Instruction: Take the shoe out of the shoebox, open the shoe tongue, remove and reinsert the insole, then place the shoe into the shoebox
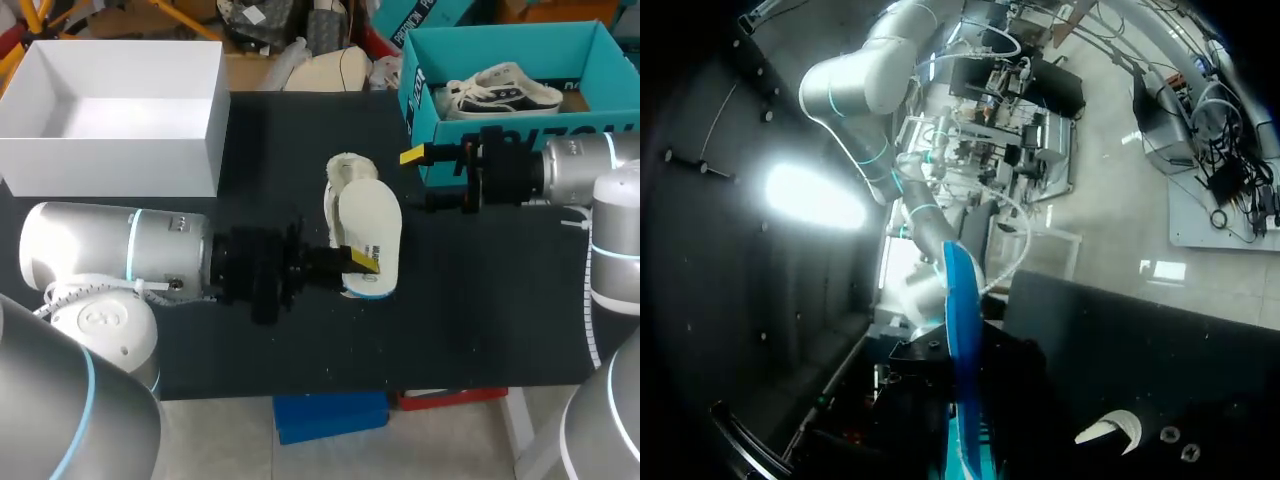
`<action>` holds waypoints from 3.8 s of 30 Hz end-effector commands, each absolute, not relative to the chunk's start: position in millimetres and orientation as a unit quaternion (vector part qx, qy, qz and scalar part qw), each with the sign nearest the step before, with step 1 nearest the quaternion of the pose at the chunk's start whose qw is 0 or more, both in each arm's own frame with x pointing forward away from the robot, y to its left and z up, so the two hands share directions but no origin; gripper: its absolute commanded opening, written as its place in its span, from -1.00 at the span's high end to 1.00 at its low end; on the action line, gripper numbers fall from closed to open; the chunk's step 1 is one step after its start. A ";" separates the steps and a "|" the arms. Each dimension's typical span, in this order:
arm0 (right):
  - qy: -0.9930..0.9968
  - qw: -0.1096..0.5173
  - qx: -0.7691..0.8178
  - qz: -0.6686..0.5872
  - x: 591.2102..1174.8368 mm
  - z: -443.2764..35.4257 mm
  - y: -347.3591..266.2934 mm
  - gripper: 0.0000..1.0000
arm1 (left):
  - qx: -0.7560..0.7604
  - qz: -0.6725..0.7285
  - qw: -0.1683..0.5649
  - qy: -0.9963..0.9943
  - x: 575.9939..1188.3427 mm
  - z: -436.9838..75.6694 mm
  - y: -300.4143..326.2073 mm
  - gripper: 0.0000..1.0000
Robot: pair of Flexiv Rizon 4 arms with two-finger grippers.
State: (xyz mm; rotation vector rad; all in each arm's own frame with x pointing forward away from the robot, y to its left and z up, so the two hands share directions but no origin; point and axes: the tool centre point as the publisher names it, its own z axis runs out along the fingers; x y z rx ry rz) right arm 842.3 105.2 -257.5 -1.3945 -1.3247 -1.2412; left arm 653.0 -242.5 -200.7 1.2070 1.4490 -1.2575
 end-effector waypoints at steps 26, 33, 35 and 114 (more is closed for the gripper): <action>-0.526 0.413 -0.555 -0.494 841.8 -258.2 106.0 -1.00 | 0.501 -0.453 0.560 0.479 731.1 -286.5 -233.7 1.00; -0.526 0.413 -0.555 -0.494 841.8 -258.2 106.0 -1.00 | 0.517 -0.433 0.558 0.483 754.6 -290.9 -235.3 1.00; -0.526 0.413 -0.555 -0.494 841.8 -258.2 106.0 -1.00 | 0.516 -0.433 0.558 0.484 757.9 -292.0 -233.5 1.00; -0.583 0.433 -0.481 -0.492 838.0 -286.6 178.3 1.00 | 0.689 -0.067 0.424 0.583 761.2 -236.6 -169.3 -1.00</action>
